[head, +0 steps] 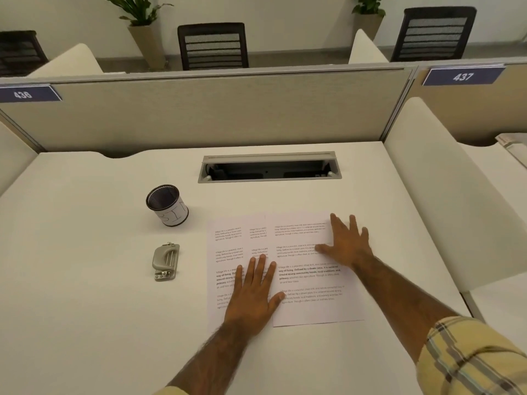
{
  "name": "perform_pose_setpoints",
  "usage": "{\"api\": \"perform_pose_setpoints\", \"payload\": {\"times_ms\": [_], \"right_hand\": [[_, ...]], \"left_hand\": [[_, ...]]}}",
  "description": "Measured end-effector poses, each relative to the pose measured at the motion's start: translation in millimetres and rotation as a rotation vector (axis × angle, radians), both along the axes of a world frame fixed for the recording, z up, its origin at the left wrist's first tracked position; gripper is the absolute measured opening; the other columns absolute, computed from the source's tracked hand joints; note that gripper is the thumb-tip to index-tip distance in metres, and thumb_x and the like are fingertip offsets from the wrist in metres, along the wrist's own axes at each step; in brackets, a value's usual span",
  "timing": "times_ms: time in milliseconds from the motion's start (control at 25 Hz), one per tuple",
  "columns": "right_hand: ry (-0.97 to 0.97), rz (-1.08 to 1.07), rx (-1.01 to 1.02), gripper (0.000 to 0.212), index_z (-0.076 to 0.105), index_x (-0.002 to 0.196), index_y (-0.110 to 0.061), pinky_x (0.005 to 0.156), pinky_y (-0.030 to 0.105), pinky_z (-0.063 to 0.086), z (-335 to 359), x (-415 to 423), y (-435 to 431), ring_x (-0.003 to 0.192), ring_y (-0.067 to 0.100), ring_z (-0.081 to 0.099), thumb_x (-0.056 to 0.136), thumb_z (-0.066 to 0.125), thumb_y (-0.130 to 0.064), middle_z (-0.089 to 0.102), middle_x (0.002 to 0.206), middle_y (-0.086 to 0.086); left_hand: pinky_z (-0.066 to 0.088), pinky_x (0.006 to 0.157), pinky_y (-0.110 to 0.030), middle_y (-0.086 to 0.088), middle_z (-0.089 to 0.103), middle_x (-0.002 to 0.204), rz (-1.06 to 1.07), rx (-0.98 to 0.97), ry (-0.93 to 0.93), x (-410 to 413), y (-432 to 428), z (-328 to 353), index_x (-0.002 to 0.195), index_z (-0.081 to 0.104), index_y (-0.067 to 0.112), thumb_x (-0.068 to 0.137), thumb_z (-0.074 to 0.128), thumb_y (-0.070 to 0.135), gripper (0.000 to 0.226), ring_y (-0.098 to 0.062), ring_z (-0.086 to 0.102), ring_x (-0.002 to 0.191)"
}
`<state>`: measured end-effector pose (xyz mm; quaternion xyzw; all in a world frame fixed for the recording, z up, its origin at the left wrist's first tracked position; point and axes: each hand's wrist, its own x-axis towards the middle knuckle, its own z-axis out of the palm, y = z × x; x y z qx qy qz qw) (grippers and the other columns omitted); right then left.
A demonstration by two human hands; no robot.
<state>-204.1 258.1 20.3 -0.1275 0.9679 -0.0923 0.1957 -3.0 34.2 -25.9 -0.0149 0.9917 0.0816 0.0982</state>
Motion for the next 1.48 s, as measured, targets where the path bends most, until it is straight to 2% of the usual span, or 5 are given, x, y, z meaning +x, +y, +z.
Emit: {"api": "perform_pose_setpoints", "payload": {"times_ms": [320,600,920,1160,1480], "right_hand": [[-0.051,-0.303,-0.458,0.091,0.034,0.153,-0.026,0.104,0.044,0.049,12.3,15.5,-4.4,0.121,0.028,0.061,0.078,0.075,-0.056,0.063,0.135,0.003],[-0.157,-0.467,-0.754,0.018,0.070,0.105,-0.013,0.076,0.036,0.061,11.7,48.0,-2.4,0.088,0.021,0.072,0.089,0.064,-0.008,0.075,0.108,0.009],[-0.216,-0.219,-0.697,0.031,0.073,0.091,-0.021,0.074,0.034,0.062,17.5,46.0,-45.4,0.080,0.013,0.074,0.095,0.061,-0.050,0.077,0.093,-0.005],[-0.080,0.234,-0.176,0.080,0.044,0.151,-0.033,0.120,0.059,0.025,24.6,-7.2,-51.5,0.152,0.034,0.022,0.087,0.031,-0.080,0.040,0.160,0.000],[-0.110,0.247,-0.065,0.096,0.012,0.160,-0.032,0.122,0.063,0.001,12.3,-21.4,-52.5,0.156,0.031,-0.004,0.081,0.022,-0.085,0.014,0.170,-0.001]], "left_hand": [[-0.019,0.122,-0.047,0.008,-0.038,0.163,-0.005,0.014,0.002,-0.1,-1.0,-2.6,0.156,-0.027,0.036,0.095,-0.004,0.074,0.076,-0.017,-0.034,0.151],[-0.010,0.125,-0.046,0.004,-0.023,0.169,0.077,0.017,0.125,5.3,-18.4,6.5,0.162,-0.010,0.029,0.103,0.012,0.066,0.074,-0.017,-0.023,0.156],[-0.019,0.122,-0.040,0.004,-0.028,0.167,0.074,-0.005,0.028,16.2,-54.2,1.8,0.157,-0.020,0.031,0.097,0.004,0.068,0.075,-0.020,-0.026,0.154],[-0.017,0.123,-0.040,0.004,-0.025,0.168,0.096,0.032,0.051,16.4,-52.4,-2.8,0.160,-0.016,0.030,0.098,0.007,0.067,0.076,-0.019,-0.027,0.154],[-0.013,0.124,-0.042,0.006,-0.031,0.166,0.095,0.024,0.050,16.8,-52.7,-4.0,0.159,-0.020,0.031,0.102,0.011,0.065,0.074,-0.016,-0.031,0.153]]}}
